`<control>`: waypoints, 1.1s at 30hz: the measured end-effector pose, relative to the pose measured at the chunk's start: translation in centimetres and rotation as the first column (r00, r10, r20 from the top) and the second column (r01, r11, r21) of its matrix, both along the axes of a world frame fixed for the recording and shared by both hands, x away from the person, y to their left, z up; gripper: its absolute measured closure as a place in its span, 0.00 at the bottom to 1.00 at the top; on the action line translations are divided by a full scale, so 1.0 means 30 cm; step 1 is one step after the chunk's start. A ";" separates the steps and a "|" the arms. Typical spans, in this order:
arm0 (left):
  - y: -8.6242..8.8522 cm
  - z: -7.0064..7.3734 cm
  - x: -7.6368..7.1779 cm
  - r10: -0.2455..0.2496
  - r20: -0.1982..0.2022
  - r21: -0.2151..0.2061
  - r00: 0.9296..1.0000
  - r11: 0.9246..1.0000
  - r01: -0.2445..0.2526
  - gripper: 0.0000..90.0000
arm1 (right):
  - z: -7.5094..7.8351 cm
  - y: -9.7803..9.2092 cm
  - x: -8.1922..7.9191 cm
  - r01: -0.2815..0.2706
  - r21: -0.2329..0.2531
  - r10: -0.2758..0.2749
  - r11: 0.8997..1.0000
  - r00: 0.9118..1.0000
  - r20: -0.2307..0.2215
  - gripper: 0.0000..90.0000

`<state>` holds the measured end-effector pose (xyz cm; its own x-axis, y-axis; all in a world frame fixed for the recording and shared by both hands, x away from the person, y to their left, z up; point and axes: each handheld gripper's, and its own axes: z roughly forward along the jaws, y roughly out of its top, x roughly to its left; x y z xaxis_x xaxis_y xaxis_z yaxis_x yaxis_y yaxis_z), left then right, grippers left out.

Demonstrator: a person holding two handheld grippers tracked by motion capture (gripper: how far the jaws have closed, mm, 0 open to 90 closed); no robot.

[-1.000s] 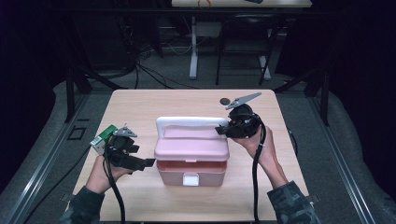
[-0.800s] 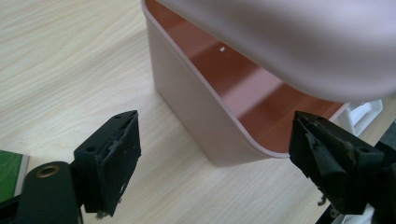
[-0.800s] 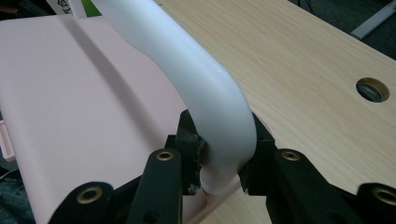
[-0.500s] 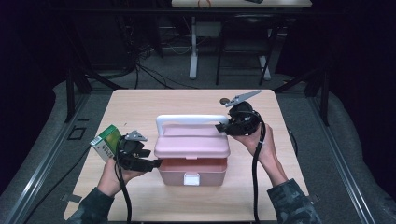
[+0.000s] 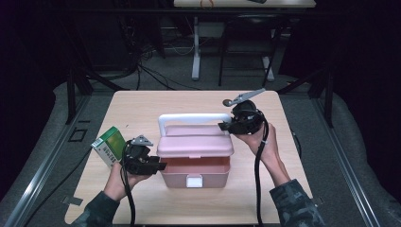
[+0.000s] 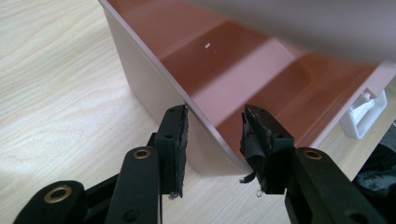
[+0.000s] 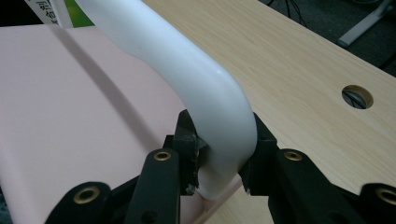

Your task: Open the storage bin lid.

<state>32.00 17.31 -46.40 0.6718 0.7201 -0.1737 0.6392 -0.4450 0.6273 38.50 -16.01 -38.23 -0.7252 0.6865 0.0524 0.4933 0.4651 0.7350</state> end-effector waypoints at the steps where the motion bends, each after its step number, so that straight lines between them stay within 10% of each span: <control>1: 0.000 0.000 0.000 0.000 0.001 0.000 1.000 1.000 0.000 0.67 | 0.002 0.000 0.003 0.002 0.000 -0.002 1.000 1.000 0.000 0.79; 33: 0.004 -0.003 0.007 -0.019 0.005 0.000 1.000 1.000 0.019 0.66 | 0.057 -0.007 0.153 0.054 0.048 -0.051 0.997 0.997 -0.049 0.75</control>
